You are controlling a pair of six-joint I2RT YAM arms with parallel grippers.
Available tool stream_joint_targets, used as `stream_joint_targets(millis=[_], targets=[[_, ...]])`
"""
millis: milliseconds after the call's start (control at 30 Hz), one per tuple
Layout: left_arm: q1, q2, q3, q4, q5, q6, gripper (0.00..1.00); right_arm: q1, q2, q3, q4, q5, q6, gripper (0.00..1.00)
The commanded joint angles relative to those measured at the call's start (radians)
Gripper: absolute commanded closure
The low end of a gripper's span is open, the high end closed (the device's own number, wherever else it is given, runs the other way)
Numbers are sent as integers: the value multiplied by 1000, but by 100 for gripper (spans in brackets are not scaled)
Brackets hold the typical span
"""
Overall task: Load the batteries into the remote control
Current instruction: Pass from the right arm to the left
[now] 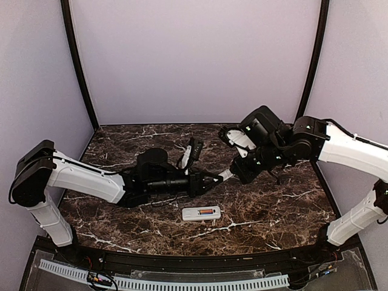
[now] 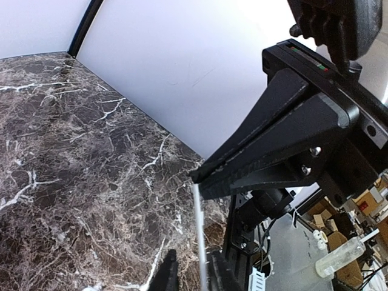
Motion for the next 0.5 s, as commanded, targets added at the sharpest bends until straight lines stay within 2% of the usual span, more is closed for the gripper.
stream_joint_targets(millis=[0, 67, 167, 200, 300, 367, 400, 433, 467], targets=[[-3, 1, 28, 0, 25, 22, 95, -4, 5, 0, 39, -17, 3, 100], [-3, -2, 32, -4, 42, 34, 100, -3, 6, -2, 40, -21, 1, 100], [-3, -19, 27, -26, 39, 63, 100, -4, -4, -2, 36, -21, 5, 100], [-3, -25, 22, -37, 32, 96, 100, -3, -15, -1, 30, -14, 7, 97], [-4, -86, 18, -142, -4, 228, 100, -14, -70, 12, 11, -14, 8, 63], [-11, -146, 12, -208, -37, 387, 100, -37, -121, 20, 19, -103, -11, 44], [-21, -194, 1, -224, -49, 505, 100, -52, -145, 24, 22, -161, -26, 36], [-31, -220, -5, -251, -75, 670, 100, -66, -170, 30, 24, -232, -38, 31], [-53, -276, -20, -266, -87, 759, 100, -76, -190, 38, 25, -282, -55, 29]])
